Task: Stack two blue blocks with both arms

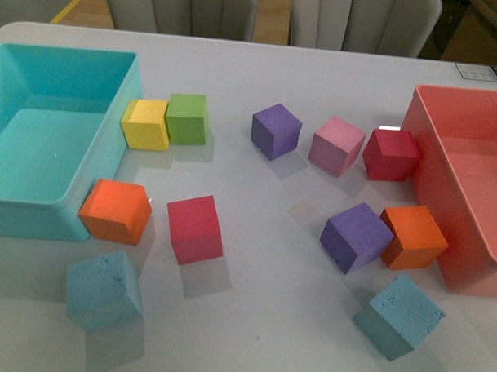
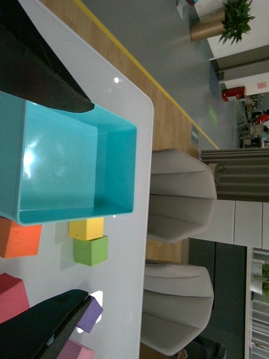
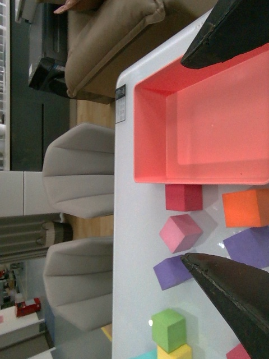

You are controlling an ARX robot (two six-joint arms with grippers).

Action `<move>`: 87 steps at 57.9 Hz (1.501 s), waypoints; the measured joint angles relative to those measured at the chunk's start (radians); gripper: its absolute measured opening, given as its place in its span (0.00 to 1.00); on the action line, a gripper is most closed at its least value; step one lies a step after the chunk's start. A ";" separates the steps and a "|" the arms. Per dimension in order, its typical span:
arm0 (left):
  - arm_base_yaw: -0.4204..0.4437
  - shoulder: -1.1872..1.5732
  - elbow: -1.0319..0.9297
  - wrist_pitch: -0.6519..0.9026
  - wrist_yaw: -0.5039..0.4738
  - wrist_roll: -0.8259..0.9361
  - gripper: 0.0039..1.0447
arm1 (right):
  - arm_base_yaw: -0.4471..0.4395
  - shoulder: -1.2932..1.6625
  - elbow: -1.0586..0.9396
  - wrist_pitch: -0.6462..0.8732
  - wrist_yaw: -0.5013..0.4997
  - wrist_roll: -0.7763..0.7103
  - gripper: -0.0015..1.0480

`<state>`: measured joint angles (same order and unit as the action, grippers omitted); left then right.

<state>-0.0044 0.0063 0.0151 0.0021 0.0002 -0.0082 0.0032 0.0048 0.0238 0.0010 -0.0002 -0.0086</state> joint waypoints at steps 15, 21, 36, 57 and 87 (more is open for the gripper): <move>0.000 0.000 0.000 0.000 0.000 0.000 0.92 | 0.000 0.000 0.000 0.000 0.000 0.000 0.91; 0.000 0.000 0.000 0.000 0.000 0.000 0.92 | 0.000 0.000 0.000 0.000 0.000 0.000 0.91; 0.000 0.000 0.000 0.000 0.000 0.000 0.92 | 0.000 0.000 0.000 0.000 0.000 0.000 0.91; 0.000 0.000 0.000 0.000 0.000 0.000 0.92 | -0.028 0.177 0.109 -0.264 -0.084 -0.070 0.91; 0.000 0.000 0.000 -0.001 0.000 0.000 0.92 | 0.155 1.548 0.290 0.251 -0.098 -0.364 0.91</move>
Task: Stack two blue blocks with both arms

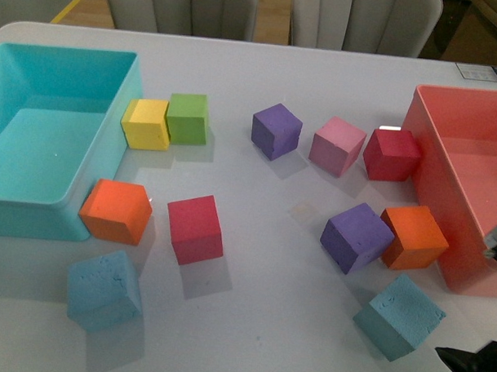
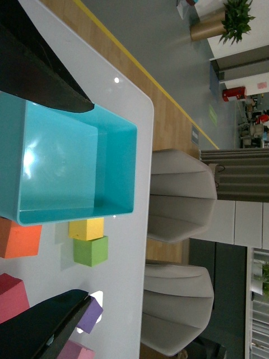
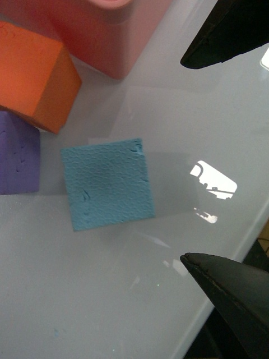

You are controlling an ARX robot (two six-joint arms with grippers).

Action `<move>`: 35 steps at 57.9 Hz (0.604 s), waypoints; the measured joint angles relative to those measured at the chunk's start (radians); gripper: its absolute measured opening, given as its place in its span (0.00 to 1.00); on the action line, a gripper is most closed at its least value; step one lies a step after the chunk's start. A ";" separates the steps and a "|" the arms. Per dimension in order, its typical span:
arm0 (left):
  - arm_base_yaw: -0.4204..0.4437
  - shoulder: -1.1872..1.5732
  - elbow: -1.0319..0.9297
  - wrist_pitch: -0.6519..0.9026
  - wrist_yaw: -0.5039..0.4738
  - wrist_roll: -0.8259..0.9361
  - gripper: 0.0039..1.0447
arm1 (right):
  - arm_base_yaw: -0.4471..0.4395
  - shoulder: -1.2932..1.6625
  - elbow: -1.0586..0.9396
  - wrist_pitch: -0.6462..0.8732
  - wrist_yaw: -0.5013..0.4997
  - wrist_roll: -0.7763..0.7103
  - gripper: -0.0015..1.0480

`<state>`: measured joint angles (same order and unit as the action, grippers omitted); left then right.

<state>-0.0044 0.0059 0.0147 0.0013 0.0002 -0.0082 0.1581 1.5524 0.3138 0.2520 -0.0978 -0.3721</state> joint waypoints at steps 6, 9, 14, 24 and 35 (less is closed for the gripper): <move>0.000 0.000 0.000 0.000 0.000 0.000 0.92 | 0.014 0.139 0.053 0.056 0.017 -0.001 0.91; 0.000 0.000 0.000 0.000 0.000 0.000 0.92 | 0.025 0.204 0.077 0.071 0.023 0.001 0.91; 0.000 0.000 0.000 0.000 0.000 0.000 0.92 | 0.042 0.271 0.102 0.082 0.022 0.008 0.91; 0.000 0.000 0.000 0.000 0.000 0.000 0.92 | 0.075 0.351 0.149 0.101 0.023 0.026 0.91; 0.000 0.000 0.000 0.000 0.000 0.000 0.92 | 0.095 0.420 0.194 0.121 0.028 0.040 0.91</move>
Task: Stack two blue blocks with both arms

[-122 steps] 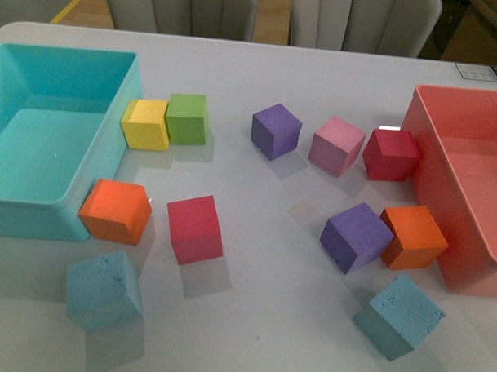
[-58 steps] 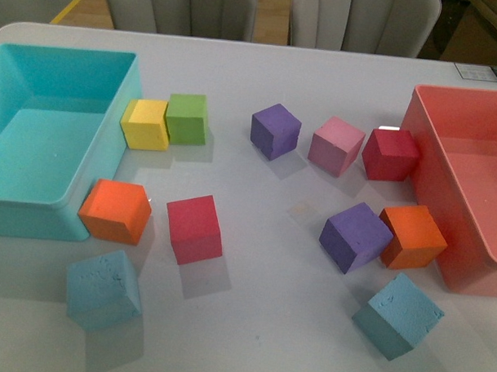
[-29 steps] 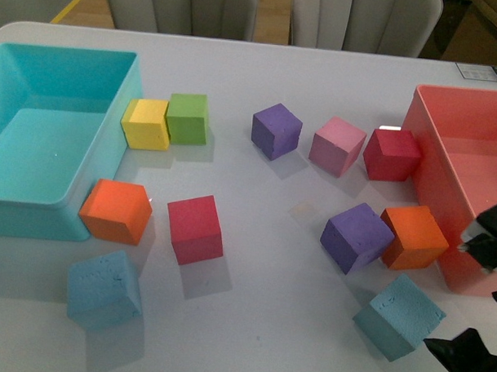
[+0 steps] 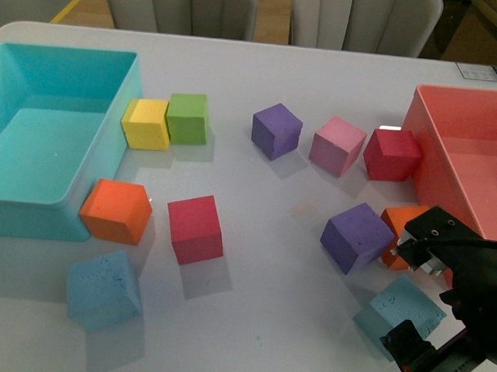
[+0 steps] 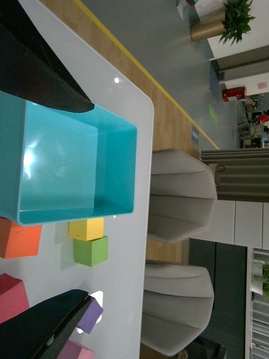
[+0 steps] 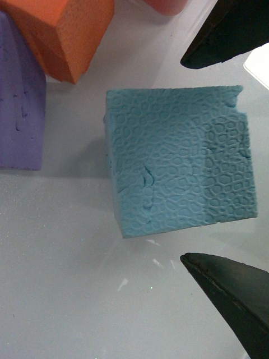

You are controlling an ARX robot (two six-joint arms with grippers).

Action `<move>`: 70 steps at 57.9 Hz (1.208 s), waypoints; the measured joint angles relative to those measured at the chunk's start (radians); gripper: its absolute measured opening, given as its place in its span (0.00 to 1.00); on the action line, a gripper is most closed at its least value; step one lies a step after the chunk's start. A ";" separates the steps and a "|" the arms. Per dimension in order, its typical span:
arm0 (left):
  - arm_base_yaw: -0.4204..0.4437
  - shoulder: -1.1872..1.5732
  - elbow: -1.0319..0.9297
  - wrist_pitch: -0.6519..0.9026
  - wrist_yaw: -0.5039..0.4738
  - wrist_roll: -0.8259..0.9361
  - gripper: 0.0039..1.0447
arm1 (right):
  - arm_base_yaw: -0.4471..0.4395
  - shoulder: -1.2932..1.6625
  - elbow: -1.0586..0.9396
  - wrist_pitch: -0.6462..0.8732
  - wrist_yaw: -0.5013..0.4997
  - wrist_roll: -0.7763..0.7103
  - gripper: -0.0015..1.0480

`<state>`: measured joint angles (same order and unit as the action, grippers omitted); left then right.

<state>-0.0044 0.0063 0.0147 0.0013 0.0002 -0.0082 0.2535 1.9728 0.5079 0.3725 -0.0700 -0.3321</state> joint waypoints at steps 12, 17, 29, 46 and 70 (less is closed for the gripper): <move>0.000 0.000 0.000 0.000 0.000 0.000 0.92 | 0.016 0.077 0.036 0.014 0.021 0.000 0.91; 0.000 0.000 0.000 0.000 0.000 0.000 0.92 | 0.021 0.108 0.046 0.022 0.027 -0.001 0.91; 0.000 0.000 0.000 0.000 0.000 0.000 0.92 | 0.035 0.144 0.050 0.040 0.044 -0.002 0.90; 0.000 0.000 0.000 0.000 0.000 0.000 0.92 | 0.047 0.094 -0.008 0.053 0.022 -0.025 0.52; 0.000 0.000 0.000 0.000 0.000 0.000 0.92 | 0.068 -0.282 0.030 -0.177 -0.081 -0.016 0.40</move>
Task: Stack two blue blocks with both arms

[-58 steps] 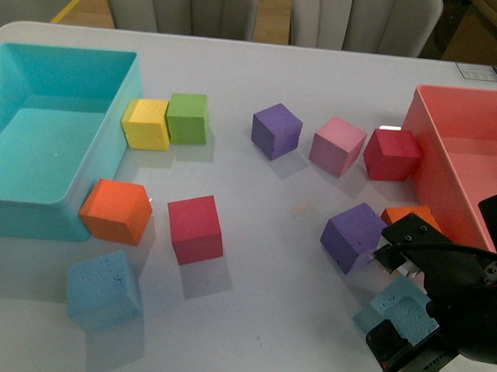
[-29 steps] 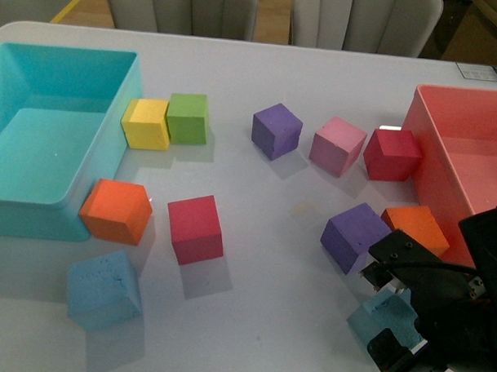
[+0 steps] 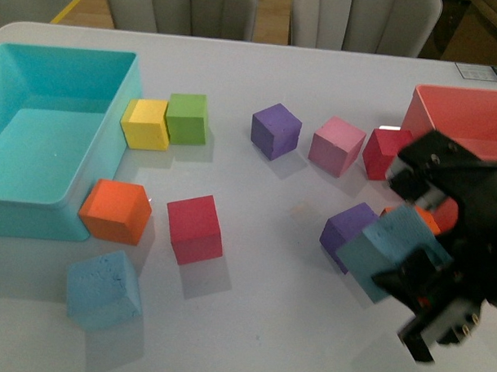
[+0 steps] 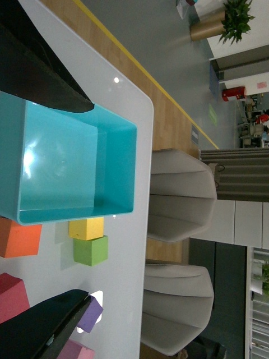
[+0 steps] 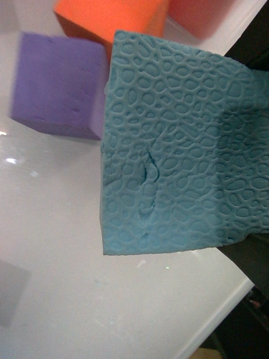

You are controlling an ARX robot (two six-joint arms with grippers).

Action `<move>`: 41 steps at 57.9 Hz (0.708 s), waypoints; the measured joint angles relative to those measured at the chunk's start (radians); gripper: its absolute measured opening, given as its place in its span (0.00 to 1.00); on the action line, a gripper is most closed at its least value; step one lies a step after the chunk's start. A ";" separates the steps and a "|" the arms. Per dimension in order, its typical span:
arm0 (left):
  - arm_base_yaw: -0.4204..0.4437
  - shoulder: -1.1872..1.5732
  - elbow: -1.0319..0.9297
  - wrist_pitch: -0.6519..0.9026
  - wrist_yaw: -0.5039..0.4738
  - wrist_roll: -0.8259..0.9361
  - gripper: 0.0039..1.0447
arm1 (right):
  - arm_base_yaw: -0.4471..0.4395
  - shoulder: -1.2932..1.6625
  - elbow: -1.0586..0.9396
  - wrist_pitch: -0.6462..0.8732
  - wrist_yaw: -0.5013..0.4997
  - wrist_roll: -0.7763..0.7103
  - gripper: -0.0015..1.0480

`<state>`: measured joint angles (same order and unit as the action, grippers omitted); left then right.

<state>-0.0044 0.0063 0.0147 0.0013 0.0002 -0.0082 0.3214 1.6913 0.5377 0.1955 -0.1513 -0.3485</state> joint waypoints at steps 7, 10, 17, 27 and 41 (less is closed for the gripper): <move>0.000 0.000 0.000 0.000 0.000 0.000 0.92 | 0.044 0.066 0.164 -0.039 0.013 0.034 0.39; 0.000 0.000 0.000 0.000 0.000 0.000 0.92 | 0.058 0.103 0.218 -0.050 0.024 0.042 0.39; 0.000 0.000 0.000 0.000 0.000 0.000 0.92 | 0.092 0.221 0.369 -0.084 0.052 0.054 0.39; 0.000 0.000 0.000 0.000 0.000 0.000 0.92 | 0.123 0.381 0.550 -0.126 0.096 0.063 0.39; 0.000 0.000 0.000 0.000 0.000 0.000 0.92 | 0.140 0.569 0.737 -0.161 0.122 0.064 0.39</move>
<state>-0.0044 0.0059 0.0147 0.0013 0.0002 -0.0082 0.4614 2.2601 1.2743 0.0341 -0.0292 -0.2840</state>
